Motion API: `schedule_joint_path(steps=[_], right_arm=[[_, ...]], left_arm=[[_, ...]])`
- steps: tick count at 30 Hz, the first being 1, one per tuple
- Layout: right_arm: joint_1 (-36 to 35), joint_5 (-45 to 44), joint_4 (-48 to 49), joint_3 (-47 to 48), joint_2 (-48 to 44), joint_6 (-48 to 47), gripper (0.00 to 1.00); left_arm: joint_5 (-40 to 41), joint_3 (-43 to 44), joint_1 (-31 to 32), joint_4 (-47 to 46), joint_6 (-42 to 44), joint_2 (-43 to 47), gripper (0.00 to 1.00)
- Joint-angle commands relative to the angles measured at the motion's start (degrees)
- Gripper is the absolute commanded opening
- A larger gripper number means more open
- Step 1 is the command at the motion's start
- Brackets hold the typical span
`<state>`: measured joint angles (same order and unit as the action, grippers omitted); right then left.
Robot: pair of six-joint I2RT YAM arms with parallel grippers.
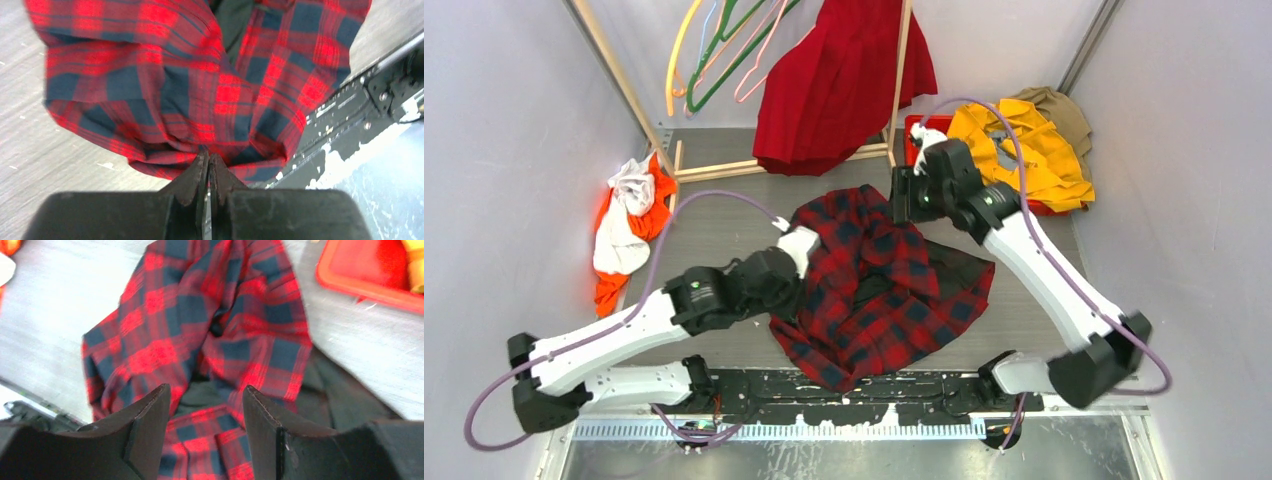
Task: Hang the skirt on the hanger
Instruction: Flatten out the skirt at the center of the board.
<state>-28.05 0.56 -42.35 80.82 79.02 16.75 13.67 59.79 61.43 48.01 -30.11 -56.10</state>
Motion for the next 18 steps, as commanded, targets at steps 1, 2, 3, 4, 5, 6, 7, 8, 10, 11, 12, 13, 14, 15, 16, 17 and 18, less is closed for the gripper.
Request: schedule_joint_path(steps=[1, 2, 3, 4, 5, 6, 7, 8, 10, 11, 12, 13, 14, 15, 16, 17, 18], right_arm=[[-2.79, 4.14, -0.59, -9.43, -9.35, 5.68, 0.6], [-3.41, 4.56, -1.0, -11.61, -11.08, 6.54, 0.6], [-4.02, 4.19, -0.92, -14.12, -12.93, 7.8, 0.6], [-4.51, 4.77, 0.07, -16.82, -14.8, 8.67, 0.6], [-4.57, 6.37, 1.05, -19.31, -16.04, 9.63, 0.6], [-4.71, 6.29, 1.47, -21.04, -16.92, 10.55, 0.6], [-4.83, 6.41, 1.99, -22.64, -17.56, 11.33, 0.6], [-4.94, 6.56, 2.75, -23.98, -17.91, 11.87, 0.61], [-4.99, 5.92, 4.35, -26.94, -18.76, 12.83, 0.63], [-4.99, 5.82, 5.06, -27.97, -18.91, 13.12, 0.65], [-4.95, 5.51, 5.42, -28.68, -18.98, 13.46, 0.67], [-4.93, 5.4, 5.88, -29.49, -19.3, 13.79, 0.68], [-4.99, 5.45, 6.42, -30.28, -19.69, 14.2, 0.7], [-4.99, 5.46, 6.97, -31.19, -20.1, 14.71, 0.71], [-4.99, 5.72, 7.8, -32.12, -20.4, 15.17, 0.71], [-4.99, 6.09, 8.34, -32.95, -20.53, 15.49, 0.71], [-4.99, 6.44, 8.6, -33.58, -20.38, 15.75, 0.71]], left_arm=[[2.91, -1.37, 6.03, -6.81, -3.64, -4.81, 0.07], [3.47, -1.53, 7.01, -7.15, -3.8, -5.9, 0.09], [3.42, -1.78, 7.91, -7.94, -3.82, -6.85, 0.12], [3.32, -2.11, 8.8, -8.96, -3.89, -7.36, 0.17], [2.99, -2.44, 9.71, -10.25, -3.75, -7.89, 0.24], [2.91, -2.51, 10.62, -11.09, -3.59, -8.71, 0.28], [3.16, -2.3, 11.31, -11.34, -3.51, -9.67, 0.32], [3.15, -2.15, 11.76, -11.53, -3.41, -10.98, 0.33], [2.84, -2.26, 12.35, -12.63, -3.44, -13.4, 0.37], [2.59, -2.24, 12.7, -13.01, -3.54, -14.67, 0.39], [3.19, -2.22, 13.25, -13.17, -3.74, -15.75, 0.43], [3.57, -2.22, 13.49, -13.3, -3.93, -17.12, 0.46], [3.47, -2.22, 13.58, -13.44, -4.24, -18.81, 0.48], [3.39, -2.33, 13.61, -13.78, -4.52, -19.99, 0.5], [3.38, -2.39, 13.69, -14.09, -4.78, -21.13, 0.52], [3.6, -2.35, 13.71, -14.04, -5.06, -22.22, 0.52], [4.52, -2.27, 13.84, -13.52, -5.43, -23.44, 0.52]])
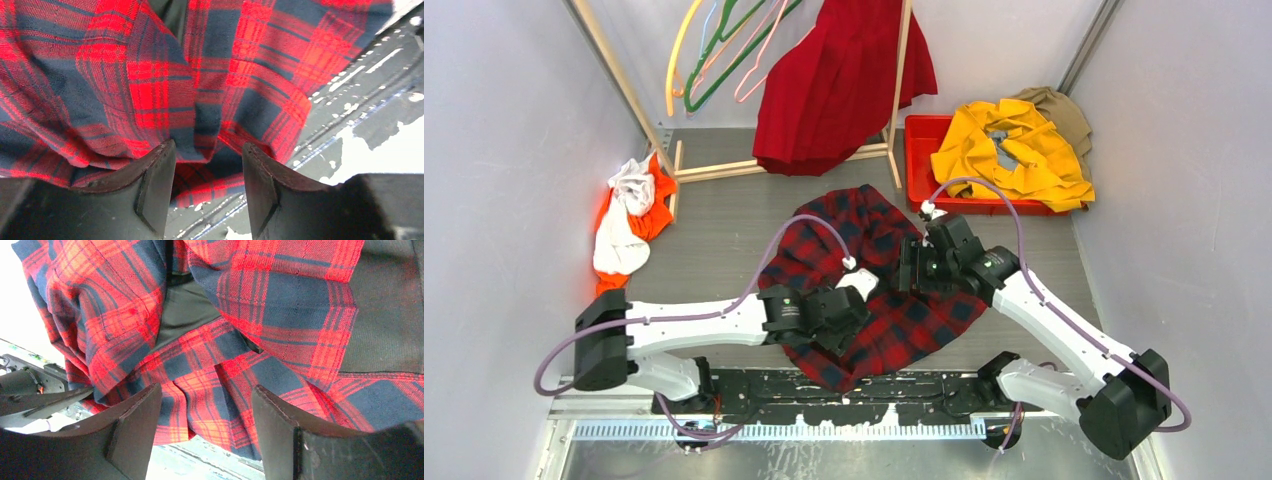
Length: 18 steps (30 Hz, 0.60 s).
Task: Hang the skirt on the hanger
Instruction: Flatten out the skirt at the center of the board.
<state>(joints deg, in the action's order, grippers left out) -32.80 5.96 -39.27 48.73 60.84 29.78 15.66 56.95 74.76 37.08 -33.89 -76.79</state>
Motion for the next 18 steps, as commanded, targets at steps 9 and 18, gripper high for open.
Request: schedule_joint_path(steps=[9, 18], right_arm=[[-4.97, -2.31, 9.78, -6.05, 0.93, 5.44, 0.66], [-10.05, -12.29, 8.42, -7.8, 3.45, 7.11, 0.62]], left_arm=[[11.6, 2.19, -0.39, 2.62, -3.76, -7.08, 0.04], [13.42, 1.38, -3.05, 4.6, -3.52, -4.68, 0.0]])
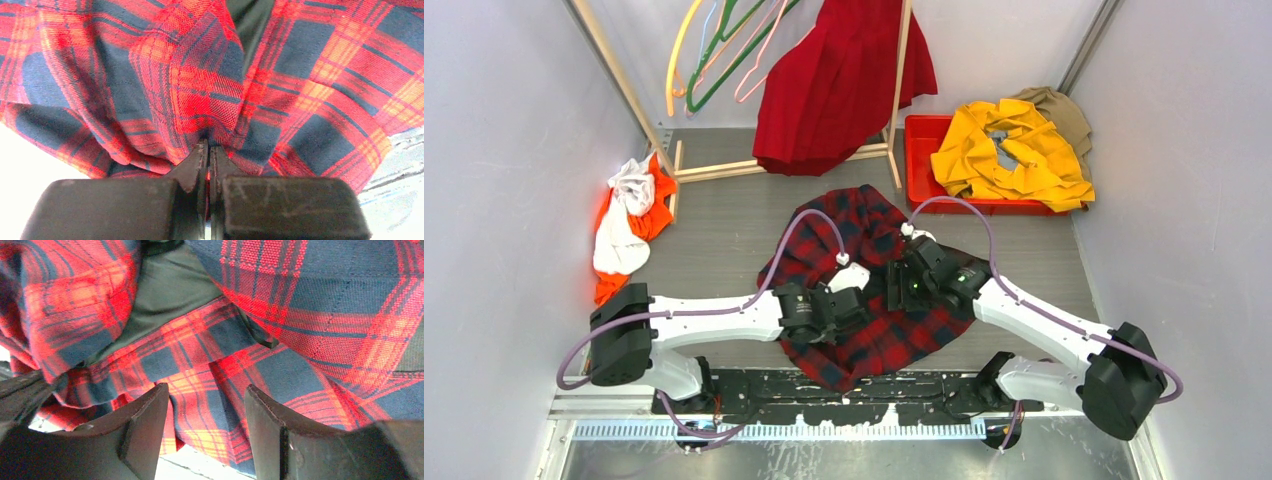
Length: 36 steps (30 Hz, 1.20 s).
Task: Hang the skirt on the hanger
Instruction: Flatten out the skirt at the center of the board.
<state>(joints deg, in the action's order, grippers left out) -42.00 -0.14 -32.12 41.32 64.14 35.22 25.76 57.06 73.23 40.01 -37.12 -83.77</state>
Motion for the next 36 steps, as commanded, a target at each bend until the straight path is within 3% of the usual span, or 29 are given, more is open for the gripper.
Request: schedule_joint_path(steps=[1, 15, 36], right_arm=[[-0.94, -7.13, 1.05, -0.58, 0.28, 1.69, 0.62], [-0.77, -9.74, 7.53, -1.6, 5.82, 1.49, 0.68], [5.52, -12.08, 11.92, 4.01, 12.05, -2.19, 0.7]], left_arm=[[3.4, 0.96, -1.73, 1.74, -0.19, 2.67, 0.0], [5.27, -1.75, -9.99, 8.11, 2.5, 16.47, 0.0], [3.97, -4.08, -12.67, 8.58, 3.61, 20.53, 0.0]])
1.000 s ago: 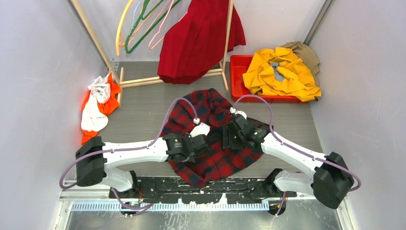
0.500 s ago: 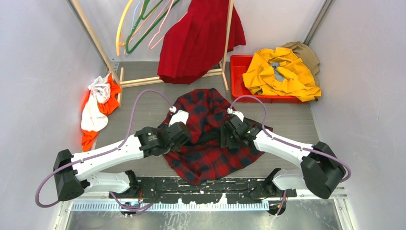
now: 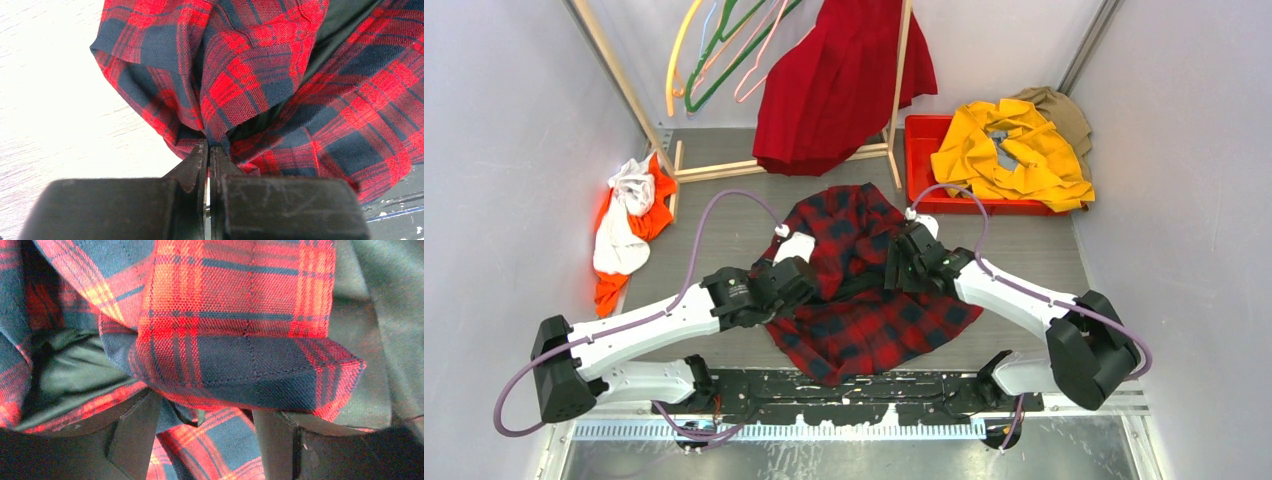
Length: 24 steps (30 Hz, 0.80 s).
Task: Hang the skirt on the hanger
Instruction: Flatten out the skirt at the center of the board.
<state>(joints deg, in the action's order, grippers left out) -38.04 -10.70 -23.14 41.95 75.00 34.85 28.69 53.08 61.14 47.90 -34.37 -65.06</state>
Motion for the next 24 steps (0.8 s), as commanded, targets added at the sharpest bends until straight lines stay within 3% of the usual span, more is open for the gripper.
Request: schedule_joint_path(steps=[1, 16, 20, 24], right_arm=[[1.71, -1.26, 3.2, 3.48, 1.81, -1.96, 0.7], [-0.52, 0.11, 9.18, -2.5, 1.13, 3.13, 0.57], [-3.52, -2.78, 9.7, -3.78, -0.51, 5.19, 0.62], [-5.93, -8.69, 11.27, -5.49, -1.48, 7.26, 0.59]], left_arm=[[1.02, -0.07, -0.61, 0.77, 0.88, 1.85, 0.0], [0.44, 0.53, -1.28, 0.55, 1.94, 1.47, 0.0], [0.27, 0.72, -1.35, 0.59, 2.11, 1.47, 0.0], [0.32, 0.84, -1.42, 0.64, 2.37, 1.77, 0.0]])
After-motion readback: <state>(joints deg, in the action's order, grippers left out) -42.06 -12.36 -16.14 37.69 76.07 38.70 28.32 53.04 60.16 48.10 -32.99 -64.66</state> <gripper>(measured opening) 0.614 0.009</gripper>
